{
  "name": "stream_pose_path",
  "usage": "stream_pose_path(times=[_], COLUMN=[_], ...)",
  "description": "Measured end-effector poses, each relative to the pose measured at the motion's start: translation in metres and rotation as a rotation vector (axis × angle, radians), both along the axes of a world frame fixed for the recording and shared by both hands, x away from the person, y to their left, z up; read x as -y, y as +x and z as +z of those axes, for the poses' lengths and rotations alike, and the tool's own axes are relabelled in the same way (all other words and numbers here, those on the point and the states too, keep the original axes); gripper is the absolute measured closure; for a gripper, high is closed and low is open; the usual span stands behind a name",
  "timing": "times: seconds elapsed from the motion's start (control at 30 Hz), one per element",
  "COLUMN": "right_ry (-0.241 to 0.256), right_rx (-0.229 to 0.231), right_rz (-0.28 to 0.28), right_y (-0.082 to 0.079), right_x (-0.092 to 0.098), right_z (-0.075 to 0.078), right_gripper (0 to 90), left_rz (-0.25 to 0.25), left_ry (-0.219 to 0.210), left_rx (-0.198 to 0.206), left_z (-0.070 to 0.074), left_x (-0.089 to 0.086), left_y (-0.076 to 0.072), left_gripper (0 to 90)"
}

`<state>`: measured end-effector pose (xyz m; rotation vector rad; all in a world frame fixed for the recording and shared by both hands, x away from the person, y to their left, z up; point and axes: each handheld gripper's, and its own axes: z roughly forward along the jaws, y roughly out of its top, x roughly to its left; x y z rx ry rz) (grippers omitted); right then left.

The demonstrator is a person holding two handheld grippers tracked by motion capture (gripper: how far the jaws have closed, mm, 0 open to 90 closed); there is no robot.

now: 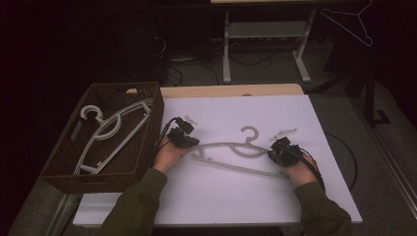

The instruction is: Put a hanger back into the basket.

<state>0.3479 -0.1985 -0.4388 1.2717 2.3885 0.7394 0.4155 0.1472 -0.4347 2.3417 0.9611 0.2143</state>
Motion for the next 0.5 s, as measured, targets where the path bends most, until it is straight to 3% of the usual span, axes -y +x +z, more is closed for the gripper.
stream_pose_path(times=[0.37,0.5], right_ry=[0.025,0.067], right_rx=[0.013,0.030], right_rz=[-0.059,-0.047], right_y=[0.020,0.018], right_x=[0.004,0.010], right_z=[-0.001,0.003], right_gripper=[90.0,90.0], left_rz=[-0.086,-0.082], left_ry=[-0.005,-0.066], left_rx=[-0.025,-0.006], left_z=[0.003,0.005], left_x=[0.001,-0.003], left_y=[-0.044,-0.049], left_gripper=[90.0,90.0])
